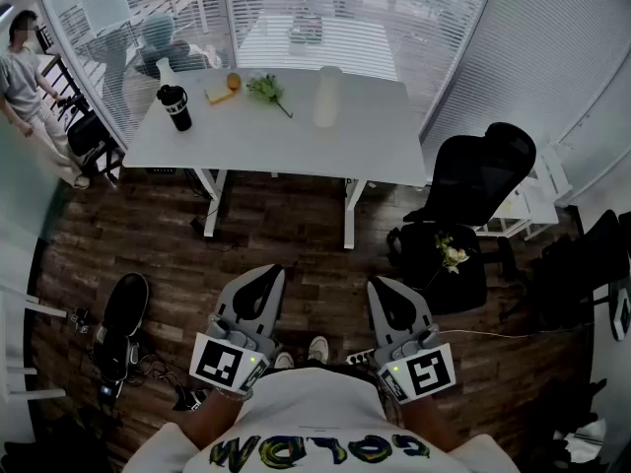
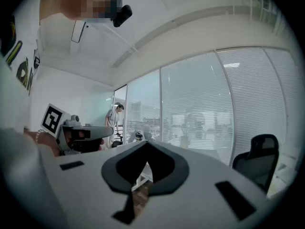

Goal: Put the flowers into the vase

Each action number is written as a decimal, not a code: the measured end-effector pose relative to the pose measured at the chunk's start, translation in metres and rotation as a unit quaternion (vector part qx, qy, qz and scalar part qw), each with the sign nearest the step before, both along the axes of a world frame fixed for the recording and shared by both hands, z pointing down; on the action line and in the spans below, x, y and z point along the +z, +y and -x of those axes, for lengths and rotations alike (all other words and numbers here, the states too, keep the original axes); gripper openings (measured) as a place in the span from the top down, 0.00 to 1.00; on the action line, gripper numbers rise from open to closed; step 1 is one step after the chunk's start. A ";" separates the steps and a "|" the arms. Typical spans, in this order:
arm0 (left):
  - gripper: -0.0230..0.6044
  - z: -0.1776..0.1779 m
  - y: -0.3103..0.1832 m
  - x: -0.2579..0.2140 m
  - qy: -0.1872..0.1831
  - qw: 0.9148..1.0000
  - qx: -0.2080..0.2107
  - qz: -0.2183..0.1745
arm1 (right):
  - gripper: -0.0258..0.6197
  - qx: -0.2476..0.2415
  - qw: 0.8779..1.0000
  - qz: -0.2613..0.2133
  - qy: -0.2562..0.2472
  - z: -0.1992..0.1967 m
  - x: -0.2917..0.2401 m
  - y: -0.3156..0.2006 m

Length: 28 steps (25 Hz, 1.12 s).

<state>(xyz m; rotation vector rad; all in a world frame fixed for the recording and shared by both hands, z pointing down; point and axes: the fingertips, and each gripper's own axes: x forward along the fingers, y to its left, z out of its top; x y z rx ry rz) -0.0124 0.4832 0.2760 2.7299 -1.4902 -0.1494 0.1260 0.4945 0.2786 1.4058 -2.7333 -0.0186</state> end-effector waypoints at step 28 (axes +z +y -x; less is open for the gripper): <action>0.94 -0.050 -0.056 0.014 0.003 0.999 -0.033 0.013 | 0.95 -0.018 1.000 0.012 -0.016 -0.061 0.015 -0.062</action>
